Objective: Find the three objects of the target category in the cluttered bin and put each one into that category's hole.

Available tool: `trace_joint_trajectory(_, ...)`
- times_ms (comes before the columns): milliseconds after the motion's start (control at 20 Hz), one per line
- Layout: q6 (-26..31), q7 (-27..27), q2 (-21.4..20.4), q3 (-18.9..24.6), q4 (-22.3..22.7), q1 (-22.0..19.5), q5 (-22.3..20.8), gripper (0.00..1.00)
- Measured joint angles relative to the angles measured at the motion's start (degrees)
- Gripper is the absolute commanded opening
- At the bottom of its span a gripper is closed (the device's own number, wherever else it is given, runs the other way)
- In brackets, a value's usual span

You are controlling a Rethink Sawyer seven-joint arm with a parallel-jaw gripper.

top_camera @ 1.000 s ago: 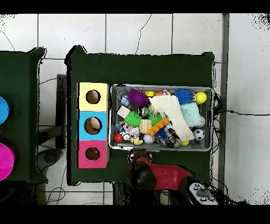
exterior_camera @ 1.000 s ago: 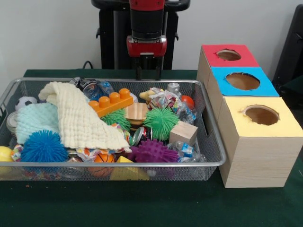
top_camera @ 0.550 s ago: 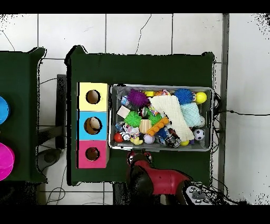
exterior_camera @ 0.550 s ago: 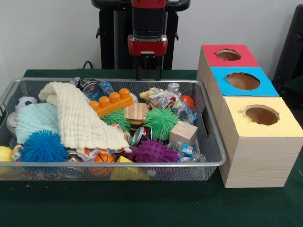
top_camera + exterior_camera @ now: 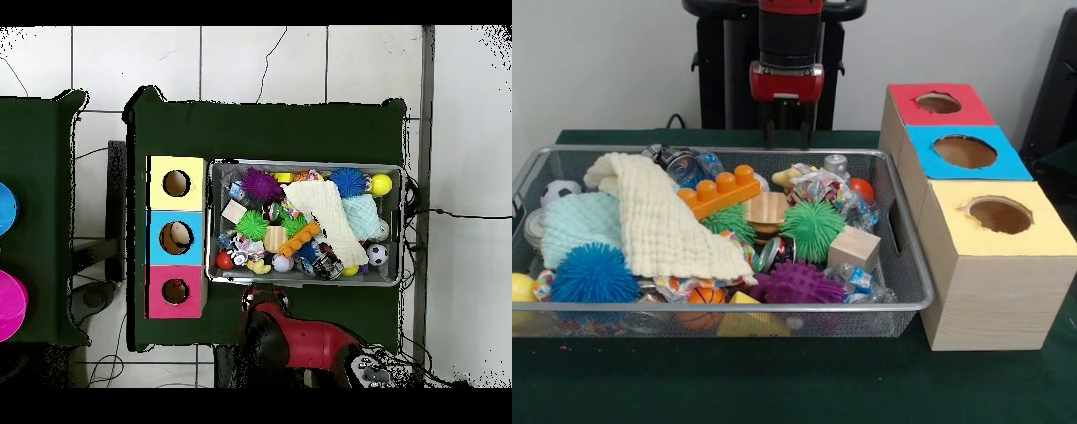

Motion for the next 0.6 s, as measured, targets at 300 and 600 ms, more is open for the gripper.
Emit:
trace_joint_trajectory(300, 13.30, 0.00, -4.54, 0.10, -0.10, -0.01, 2.81, 1.00)
trace_joint_trajectory(600, 17.81, 0.00, -8.18, 2.12, -0.11, -1.23, 3.40, 1.00)
